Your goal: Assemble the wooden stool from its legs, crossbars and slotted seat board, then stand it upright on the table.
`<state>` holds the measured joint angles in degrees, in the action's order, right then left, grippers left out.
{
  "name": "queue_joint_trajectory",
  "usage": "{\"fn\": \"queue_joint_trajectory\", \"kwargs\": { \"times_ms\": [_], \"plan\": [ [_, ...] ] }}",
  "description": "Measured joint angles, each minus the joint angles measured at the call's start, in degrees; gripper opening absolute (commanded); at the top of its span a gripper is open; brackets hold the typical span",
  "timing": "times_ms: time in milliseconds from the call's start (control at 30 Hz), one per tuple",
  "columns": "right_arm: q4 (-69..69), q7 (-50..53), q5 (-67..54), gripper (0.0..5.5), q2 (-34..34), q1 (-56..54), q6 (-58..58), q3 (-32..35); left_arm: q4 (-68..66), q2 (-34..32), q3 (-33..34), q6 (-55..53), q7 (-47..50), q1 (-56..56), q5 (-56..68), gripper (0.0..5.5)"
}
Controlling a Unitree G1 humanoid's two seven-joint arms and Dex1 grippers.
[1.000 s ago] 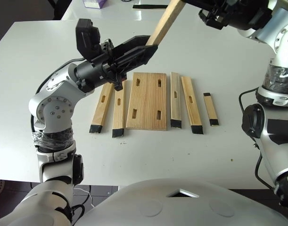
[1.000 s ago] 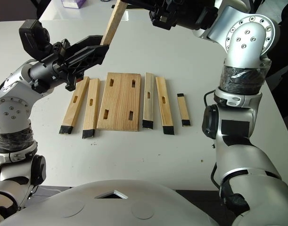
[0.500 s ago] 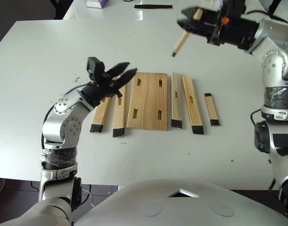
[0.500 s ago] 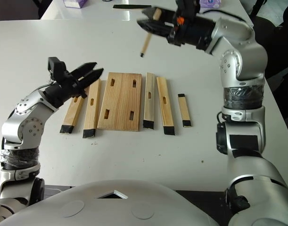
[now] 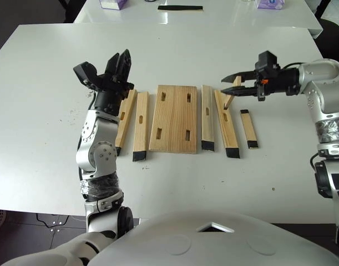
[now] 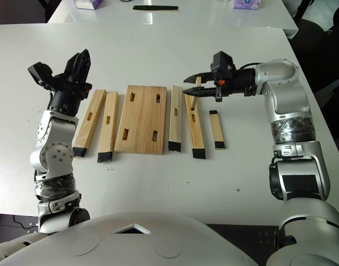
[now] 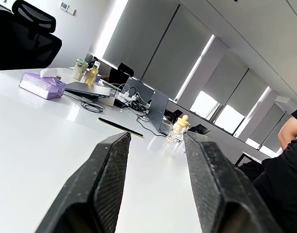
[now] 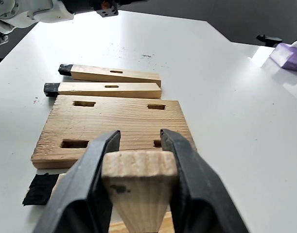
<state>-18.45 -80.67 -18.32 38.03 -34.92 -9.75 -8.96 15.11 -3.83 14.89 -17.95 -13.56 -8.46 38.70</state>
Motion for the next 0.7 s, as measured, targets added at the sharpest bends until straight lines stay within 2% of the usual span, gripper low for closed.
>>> {"fn": "queue_joint_trajectory", "kwargs": {
  "times_ms": [700],
  "plan": [
    [2.4, -2.6, 0.4, 1.3, -0.7, 5.8, 2.5, -0.1, -2.4, -0.3, -2.4, 1.2, -0.9, -0.1, -1.6, 2.03]
  ]
}}
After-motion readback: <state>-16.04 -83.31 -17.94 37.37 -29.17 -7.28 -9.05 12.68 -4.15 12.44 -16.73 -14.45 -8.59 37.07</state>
